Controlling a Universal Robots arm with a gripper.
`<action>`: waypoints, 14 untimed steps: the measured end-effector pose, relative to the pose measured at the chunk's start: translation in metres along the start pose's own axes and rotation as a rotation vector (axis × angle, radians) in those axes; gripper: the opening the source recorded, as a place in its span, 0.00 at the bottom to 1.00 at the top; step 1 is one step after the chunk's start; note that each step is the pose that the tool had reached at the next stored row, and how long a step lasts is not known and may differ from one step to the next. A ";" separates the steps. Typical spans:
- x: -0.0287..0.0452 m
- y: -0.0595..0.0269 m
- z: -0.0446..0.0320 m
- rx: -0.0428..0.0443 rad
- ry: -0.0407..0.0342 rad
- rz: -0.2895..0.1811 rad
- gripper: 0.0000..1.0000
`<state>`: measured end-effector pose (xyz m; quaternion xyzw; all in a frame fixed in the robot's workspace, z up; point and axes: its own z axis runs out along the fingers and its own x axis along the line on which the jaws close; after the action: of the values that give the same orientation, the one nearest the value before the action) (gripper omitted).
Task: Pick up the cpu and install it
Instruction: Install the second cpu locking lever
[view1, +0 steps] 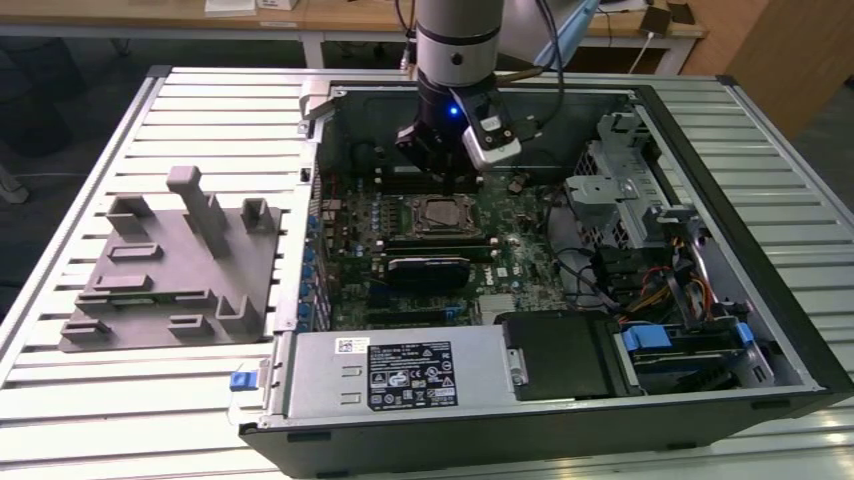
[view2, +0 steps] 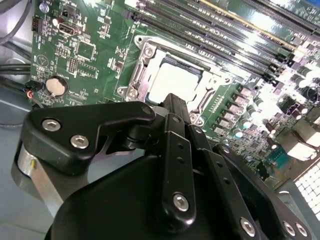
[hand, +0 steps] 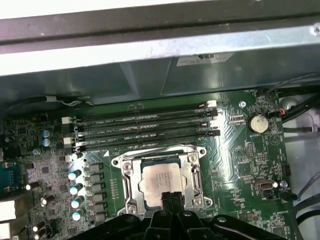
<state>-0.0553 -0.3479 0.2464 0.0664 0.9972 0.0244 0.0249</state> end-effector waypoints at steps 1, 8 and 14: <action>-0.0002 -0.0013 -0.0001 0.0000 0.0000 0.000 0.11; -0.0014 -0.0124 -0.0006 0.0000 0.0000 0.000 0.11; -0.0023 -0.0258 -0.0009 -0.0008 0.0001 0.000 0.11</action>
<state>-0.0565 -0.3738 0.2461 0.0664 0.9972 0.0248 0.0249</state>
